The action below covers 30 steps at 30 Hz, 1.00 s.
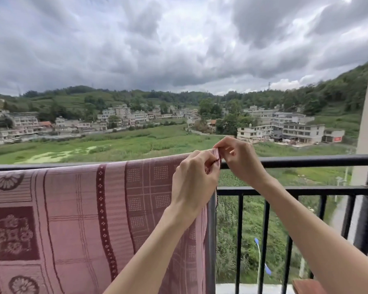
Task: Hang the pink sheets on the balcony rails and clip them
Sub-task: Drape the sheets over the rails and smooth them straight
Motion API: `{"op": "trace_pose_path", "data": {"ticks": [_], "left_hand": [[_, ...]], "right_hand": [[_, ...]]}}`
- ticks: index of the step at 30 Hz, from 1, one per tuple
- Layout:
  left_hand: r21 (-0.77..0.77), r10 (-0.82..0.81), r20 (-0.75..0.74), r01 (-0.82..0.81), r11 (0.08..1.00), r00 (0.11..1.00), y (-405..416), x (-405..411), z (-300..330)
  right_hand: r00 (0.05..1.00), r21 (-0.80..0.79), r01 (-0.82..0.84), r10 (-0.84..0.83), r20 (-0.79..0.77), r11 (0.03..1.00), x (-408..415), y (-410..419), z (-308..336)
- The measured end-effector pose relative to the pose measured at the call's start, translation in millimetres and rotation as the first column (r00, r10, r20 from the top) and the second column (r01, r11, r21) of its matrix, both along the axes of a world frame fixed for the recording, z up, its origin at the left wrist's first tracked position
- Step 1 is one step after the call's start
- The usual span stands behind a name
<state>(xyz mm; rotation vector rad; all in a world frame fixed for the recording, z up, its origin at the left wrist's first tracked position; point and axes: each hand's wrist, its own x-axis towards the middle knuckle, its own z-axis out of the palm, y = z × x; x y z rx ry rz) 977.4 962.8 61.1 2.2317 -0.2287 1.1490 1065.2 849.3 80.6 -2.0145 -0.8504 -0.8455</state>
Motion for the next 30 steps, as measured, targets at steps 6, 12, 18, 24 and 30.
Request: {"op": "trace_pose_path", "data": {"ticks": [6,12,18,24,30], "left_hand": [[-0.039,0.23,-0.027,-0.231,0.972,0.973,45.7,-22.3,-23.6],[-0.057,0.306,-0.023,-0.307,0.95,0.952,101.3,-46.1,-36.2],[-0.079,0.132,-0.265,-0.158,0.984,0.955,153.3,-46.6,-58.6],[0.006,0.146,-0.27,-0.149,0.989,0.952,261.3,-90.0,-39.1],[0.146,0.48,-0.145,-0.461,0.875,0.865,381.1,-165.3,-32.1]], "right_hand": [[0.991,-0.062,-0.131,0.129,-0.04,0.989,-11.1,56.4,-21.8],[0.979,-0.036,-0.199,0.198,-0.047,0.979,-29.4,119.1,-31.3],[0.985,-0.074,-0.151,0.143,-0.101,0.986,-33.9,169.8,-40.4],[0.98,-0.169,-0.191,0.177,-0.092,0.967,-76.9,261.2,-16.5],[0.949,-0.424,-0.211,0.289,0.129,0.881,-127.9,372.6,-22.2]]}}
